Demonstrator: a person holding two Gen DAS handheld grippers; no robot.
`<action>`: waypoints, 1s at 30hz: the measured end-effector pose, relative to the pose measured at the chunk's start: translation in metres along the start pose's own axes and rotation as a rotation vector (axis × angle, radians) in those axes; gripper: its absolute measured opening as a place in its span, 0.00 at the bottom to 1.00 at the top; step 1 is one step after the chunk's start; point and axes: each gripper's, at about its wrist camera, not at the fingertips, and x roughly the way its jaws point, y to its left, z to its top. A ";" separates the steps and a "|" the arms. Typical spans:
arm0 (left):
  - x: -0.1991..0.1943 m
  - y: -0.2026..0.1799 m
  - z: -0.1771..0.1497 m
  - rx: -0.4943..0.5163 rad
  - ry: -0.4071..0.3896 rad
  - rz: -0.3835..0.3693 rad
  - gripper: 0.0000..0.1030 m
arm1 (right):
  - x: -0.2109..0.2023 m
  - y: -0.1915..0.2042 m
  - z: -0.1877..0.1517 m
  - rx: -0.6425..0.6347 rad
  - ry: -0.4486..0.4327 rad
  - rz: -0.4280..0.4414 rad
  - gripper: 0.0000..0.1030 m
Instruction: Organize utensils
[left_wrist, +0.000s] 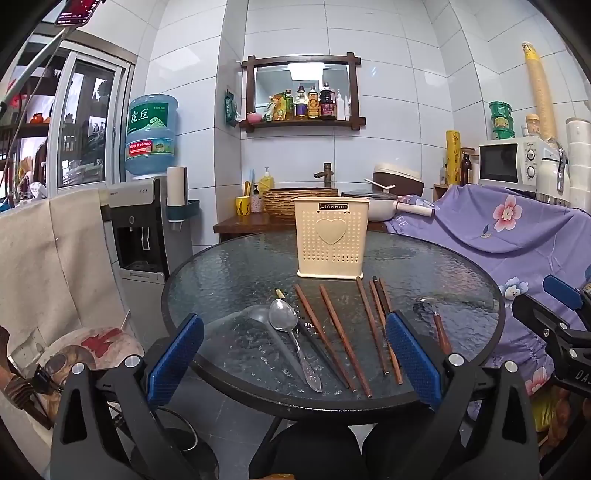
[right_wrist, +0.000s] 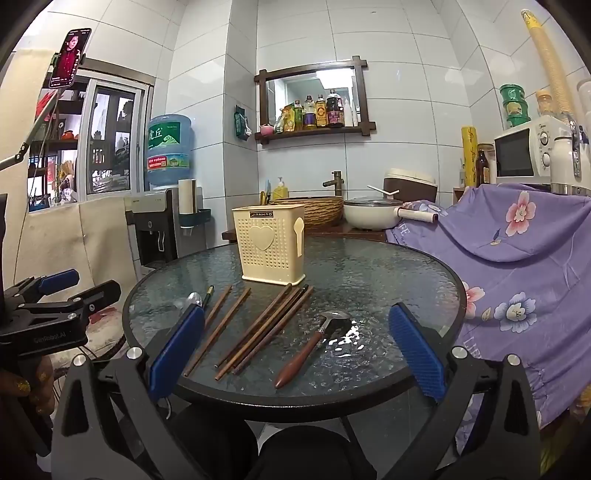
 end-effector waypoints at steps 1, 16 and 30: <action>0.000 0.000 0.000 0.001 -0.001 0.001 0.94 | 0.000 -0.001 0.001 0.001 0.001 0.000 0.95; 0.001 0.001 0.001 -0.001 0.005 0.004 0.94 | 0.000 -0.002 0.002 0.005 0.004 0.001 0.95; 0.001 0.002 0.001 0.000 0.006 0.005 0.94 | 0.006 0.002 -0.003 0.006 0.009 0.002 0.95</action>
